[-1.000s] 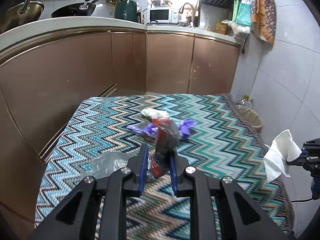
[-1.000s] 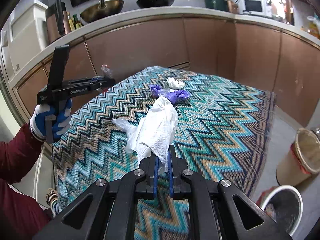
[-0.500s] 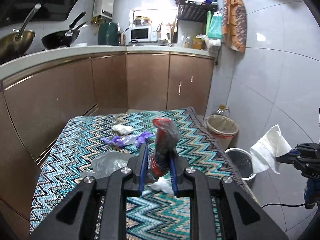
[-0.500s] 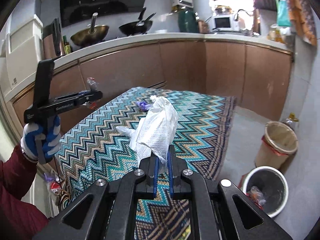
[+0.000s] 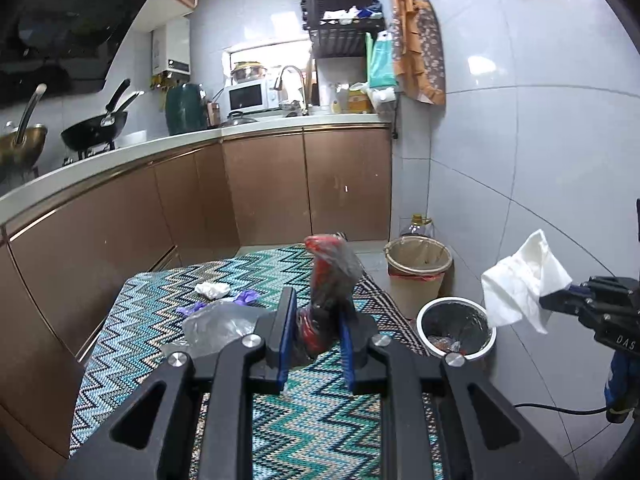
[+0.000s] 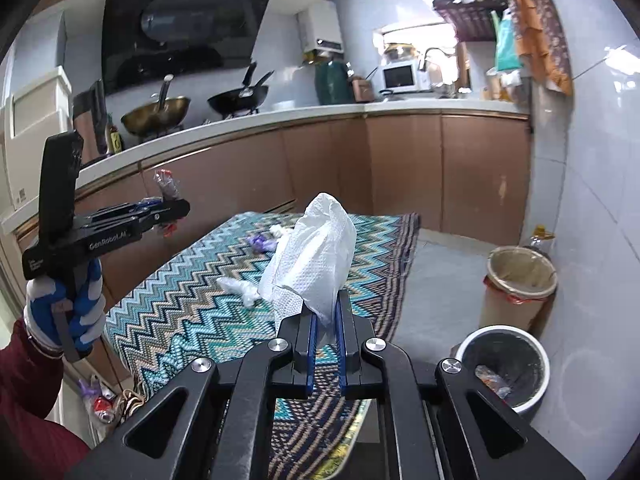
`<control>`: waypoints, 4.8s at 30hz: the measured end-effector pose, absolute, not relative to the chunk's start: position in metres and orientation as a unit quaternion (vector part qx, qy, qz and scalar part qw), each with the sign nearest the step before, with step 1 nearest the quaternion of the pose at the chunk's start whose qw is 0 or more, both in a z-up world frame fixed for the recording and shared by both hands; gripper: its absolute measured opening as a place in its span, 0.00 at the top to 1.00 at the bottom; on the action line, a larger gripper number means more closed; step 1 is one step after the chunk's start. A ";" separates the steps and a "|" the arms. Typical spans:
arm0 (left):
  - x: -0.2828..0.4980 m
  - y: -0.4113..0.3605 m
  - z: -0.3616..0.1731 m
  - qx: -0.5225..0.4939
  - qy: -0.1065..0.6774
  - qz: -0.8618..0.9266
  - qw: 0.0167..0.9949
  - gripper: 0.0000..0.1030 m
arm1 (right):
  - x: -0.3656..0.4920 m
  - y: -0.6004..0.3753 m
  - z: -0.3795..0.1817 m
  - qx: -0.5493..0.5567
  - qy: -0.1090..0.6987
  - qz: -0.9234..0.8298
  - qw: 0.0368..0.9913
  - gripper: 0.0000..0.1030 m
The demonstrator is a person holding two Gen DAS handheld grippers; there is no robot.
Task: Collect trash
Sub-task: 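Carry the bag and tissue over the black-lined bin and open both tools, then move both open tools back over the remaining trash on the table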
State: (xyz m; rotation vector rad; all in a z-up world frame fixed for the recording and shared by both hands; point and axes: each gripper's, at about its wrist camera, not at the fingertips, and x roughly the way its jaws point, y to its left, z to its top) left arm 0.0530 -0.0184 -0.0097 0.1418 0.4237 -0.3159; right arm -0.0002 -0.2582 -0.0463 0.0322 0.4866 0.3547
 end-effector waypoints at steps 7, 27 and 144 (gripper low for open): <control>0.049 -0.064 -0.009 0.107 0.207 -0.172 0.957 0.82 | -0.013 -0.284 -0.041 0.024 0.227 0.134 0.964 0.92; 0.097 -0.212 -0.048 0.200 0.245 -0.251 0.915 0.82 | 0.010 -0.378 -0.078 0.091 0.241 0.032 0.966 0.92; 0.374 0.152 -0.121 -0.055 0.406 -0.127 0.903 0.43 | 0.225 -0.092 -0.059 -0.009 0.376 0.331 0.865 0.60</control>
